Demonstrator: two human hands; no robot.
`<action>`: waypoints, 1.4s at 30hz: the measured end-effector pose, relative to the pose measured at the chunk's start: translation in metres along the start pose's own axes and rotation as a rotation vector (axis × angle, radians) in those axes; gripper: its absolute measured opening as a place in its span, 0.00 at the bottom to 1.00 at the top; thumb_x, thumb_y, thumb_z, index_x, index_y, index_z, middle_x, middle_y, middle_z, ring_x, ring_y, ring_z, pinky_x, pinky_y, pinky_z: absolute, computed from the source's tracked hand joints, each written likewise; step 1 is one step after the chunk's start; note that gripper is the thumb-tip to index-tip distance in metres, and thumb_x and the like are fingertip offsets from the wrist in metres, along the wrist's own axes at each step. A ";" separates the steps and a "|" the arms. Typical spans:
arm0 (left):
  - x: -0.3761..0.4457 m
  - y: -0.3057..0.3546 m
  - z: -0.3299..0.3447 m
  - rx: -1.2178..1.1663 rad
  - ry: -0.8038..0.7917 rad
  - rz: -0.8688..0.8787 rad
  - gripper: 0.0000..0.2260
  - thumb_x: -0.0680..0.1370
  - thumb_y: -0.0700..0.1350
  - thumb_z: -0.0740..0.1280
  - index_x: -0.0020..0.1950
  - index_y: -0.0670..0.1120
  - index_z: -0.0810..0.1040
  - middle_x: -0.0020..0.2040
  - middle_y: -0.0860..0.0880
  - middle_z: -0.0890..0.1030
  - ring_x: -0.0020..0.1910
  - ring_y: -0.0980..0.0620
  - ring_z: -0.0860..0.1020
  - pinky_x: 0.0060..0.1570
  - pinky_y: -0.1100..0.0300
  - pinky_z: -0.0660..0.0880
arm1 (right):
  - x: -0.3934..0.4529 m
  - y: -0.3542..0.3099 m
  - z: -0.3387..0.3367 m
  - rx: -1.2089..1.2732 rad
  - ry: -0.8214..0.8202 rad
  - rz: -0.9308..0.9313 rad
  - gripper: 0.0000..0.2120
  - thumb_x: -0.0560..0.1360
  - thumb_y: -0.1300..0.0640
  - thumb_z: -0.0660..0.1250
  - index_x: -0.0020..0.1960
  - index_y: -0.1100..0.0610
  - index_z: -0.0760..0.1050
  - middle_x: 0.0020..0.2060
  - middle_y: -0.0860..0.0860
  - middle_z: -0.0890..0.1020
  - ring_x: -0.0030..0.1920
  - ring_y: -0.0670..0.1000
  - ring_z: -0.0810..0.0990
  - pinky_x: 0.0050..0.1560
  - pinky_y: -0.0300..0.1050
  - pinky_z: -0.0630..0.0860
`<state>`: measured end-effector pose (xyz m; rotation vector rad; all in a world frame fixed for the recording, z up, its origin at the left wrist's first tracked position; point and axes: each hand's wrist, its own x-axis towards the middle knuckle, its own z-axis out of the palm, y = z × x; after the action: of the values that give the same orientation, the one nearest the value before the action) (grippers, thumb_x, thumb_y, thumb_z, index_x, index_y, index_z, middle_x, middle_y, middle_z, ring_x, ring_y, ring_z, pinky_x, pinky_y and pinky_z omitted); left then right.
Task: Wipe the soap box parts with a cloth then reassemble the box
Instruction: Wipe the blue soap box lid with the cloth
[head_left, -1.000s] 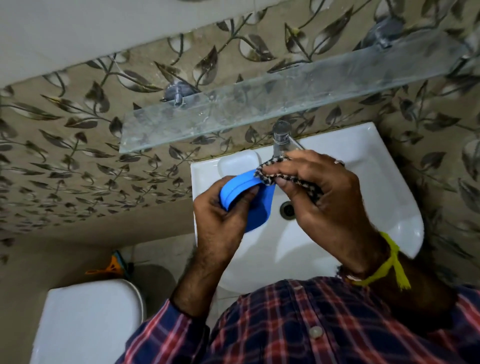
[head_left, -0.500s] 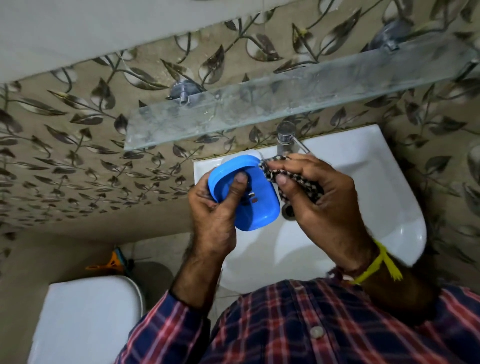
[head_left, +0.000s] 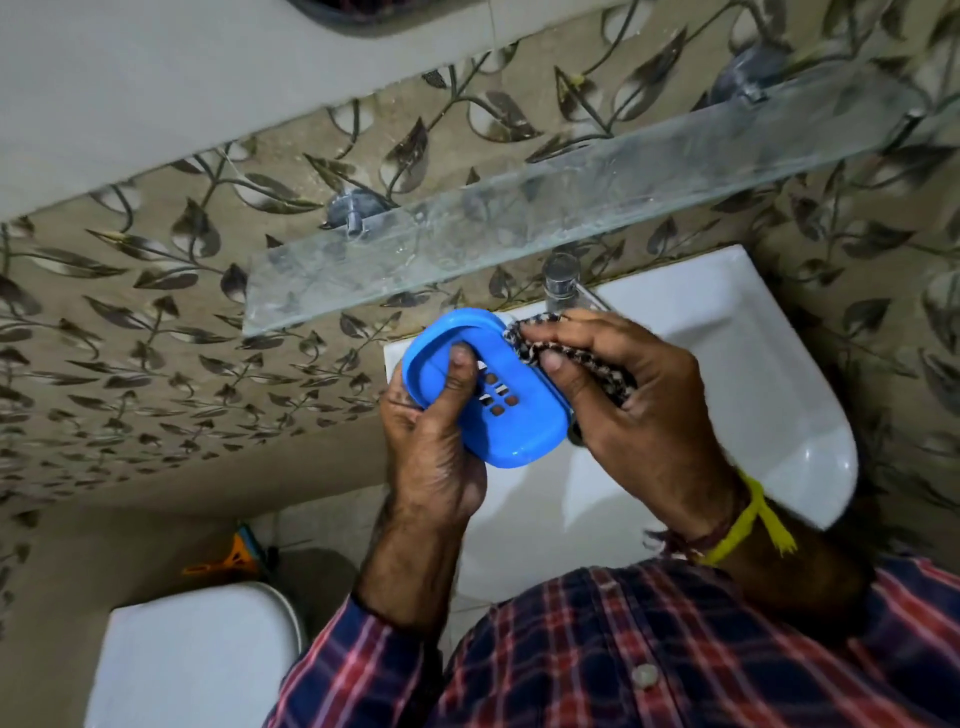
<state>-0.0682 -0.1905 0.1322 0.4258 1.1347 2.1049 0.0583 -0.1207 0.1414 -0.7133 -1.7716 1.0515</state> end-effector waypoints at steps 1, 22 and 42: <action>0.002 0.003 -0.001 -0.007 0.000 0.004 0.08 0.69 0.42 0.74 0.48 0.45 0.85 0.41 0.48 0.86 0.40 0.52 0.83 0.43 0.57 0.81 | -0.004 0.002 -0.002 -0.002 -0.007 -0.001 0.10 0.76 0.67 0.70 0.56 0.61 0.84 0.51 0.50 0.85 0.57 0.41 0.81 0.60 0.35 0.74; 0.018 0.040 0.011 1.681 -0.499 0.279 0.20 0.64 0.58 0.80 0.52 0.57 0.80 0.44 0.60 0.78 0.44 0.56 0.77 0.40 0.63 0.73 | 0.012 0.009 -0.019 -0.511 -0.175 -0.327 0.12 0.69 0.58 0.74 0.52 0.50 0.85 0.48 0.48 0.87 0.45 0.55 0.85 0.42 0.51 0.80; -0.003 0.026 -0.011 1.392 -0.084 0.327 0.16 0.66 0.49 0.80 0.32 0.54 0.72 0.30 0.59 0.76 0.33 0.61 0.74 0.32 0.69 0.66 | 0.000 0.008 -0.013 -0.441 -0.057 -0.266 0.08 0.76 0.55 0.71 0.53 0.53 0.86 0.51 0.51 0.85 0.48 0.54 0.83 0.49 0.51 0.80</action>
<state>-0.0829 -0.2089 0.1480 1.3473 2.4631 1.1527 0.0708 -0.1124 0.1366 -0.6884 -2.1077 0.5103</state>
